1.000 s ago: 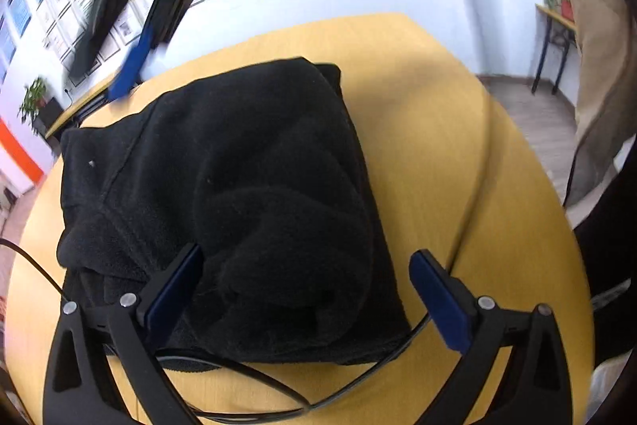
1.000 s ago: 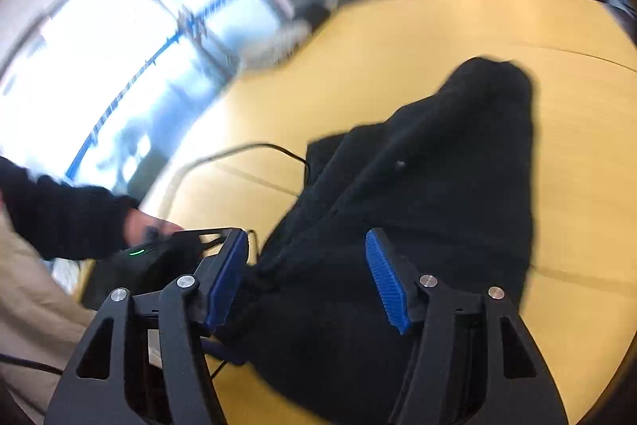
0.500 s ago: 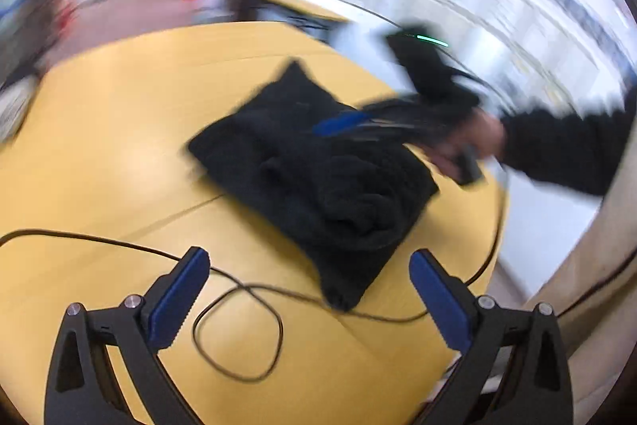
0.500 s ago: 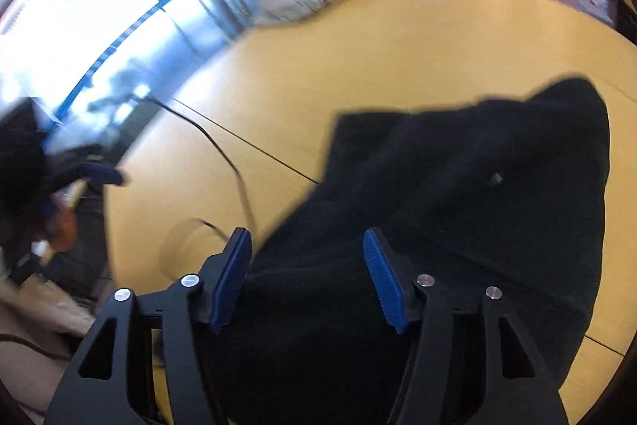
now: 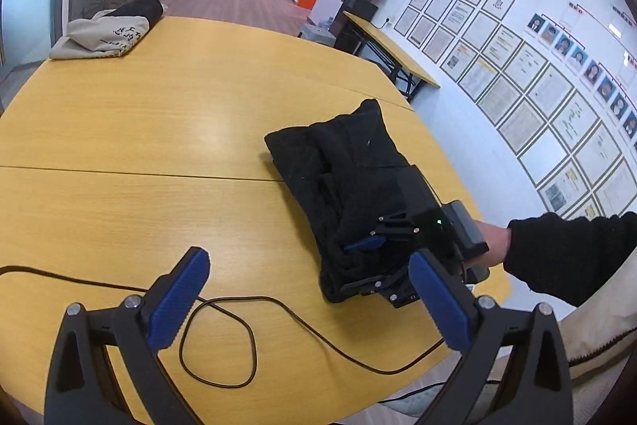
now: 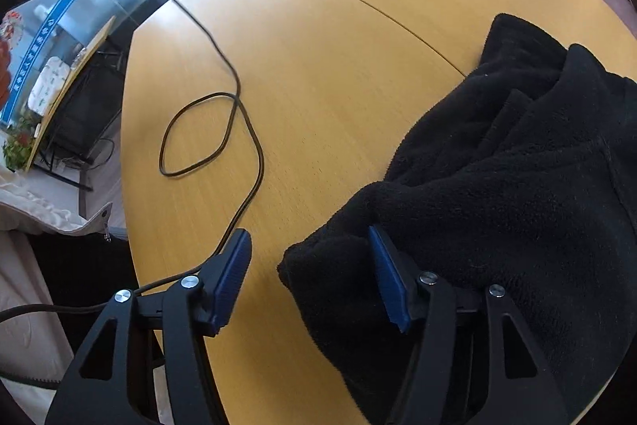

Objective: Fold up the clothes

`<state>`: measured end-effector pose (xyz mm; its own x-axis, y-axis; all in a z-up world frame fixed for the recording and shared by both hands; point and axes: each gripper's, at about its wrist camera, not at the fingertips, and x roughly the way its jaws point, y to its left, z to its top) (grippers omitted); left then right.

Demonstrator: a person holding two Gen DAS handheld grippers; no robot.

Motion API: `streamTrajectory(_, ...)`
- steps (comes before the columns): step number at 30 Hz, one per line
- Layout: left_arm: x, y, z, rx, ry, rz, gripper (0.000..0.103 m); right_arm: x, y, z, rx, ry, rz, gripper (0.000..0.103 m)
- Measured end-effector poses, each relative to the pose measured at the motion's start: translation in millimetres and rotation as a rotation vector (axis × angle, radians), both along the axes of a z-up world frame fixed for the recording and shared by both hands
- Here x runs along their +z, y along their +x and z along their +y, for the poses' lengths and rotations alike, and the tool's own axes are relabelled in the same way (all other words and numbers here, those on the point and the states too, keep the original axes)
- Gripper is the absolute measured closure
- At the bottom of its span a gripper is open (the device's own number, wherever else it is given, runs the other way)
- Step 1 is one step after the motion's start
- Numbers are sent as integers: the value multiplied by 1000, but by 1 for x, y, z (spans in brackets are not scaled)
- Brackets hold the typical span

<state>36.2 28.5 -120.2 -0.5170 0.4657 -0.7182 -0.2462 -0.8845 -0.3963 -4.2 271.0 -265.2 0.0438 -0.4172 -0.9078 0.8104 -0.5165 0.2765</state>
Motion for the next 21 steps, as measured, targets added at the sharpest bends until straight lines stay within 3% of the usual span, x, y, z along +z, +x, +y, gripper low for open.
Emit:
streamTrajectory(1, -1, -3, 0, -1, -2, -5, 1, 9, 1, -1, 1, 6, -1, 41)
streamTrajectory(3, 3, -13, 0, -14, 4, -19, 1, 37, -2, 2, -16, -80, -7, 42)
streamTrajectory(6, -8, -40, 5, -34, 44, -54, 1, 75, -24, 28, -165, -263, -99, 45)
streamTrajectory(8, -18, -56, 10, -46, 58, -67, 1, 63, -25, 25, -190, -206, -161, 44)
streamTrajectory(11, -41, -80, 20, -63, 81, -111, 1, 9, -22, 12, -113, -12, -219, 46)
streamTrajectory(14, -55, -94, 28, -61, 95, -153, 1, -7, -26, -3, -150, -55, -245, 46)
streamTrajectory(17, -64, -100, 39, -60, 114, -179, 1, -12, 1, 16, -165, -93, -237, 46)
streamTrajectory(20, -72, -105, 58, -55, 117, -199, 1, 20, 0, 61, -255, -258, -237, 46)
streamTrajectory(21, -77, -107, 66, -53, 121, -205, 1, 35, -2, 81, -311, -335, -228, 41)
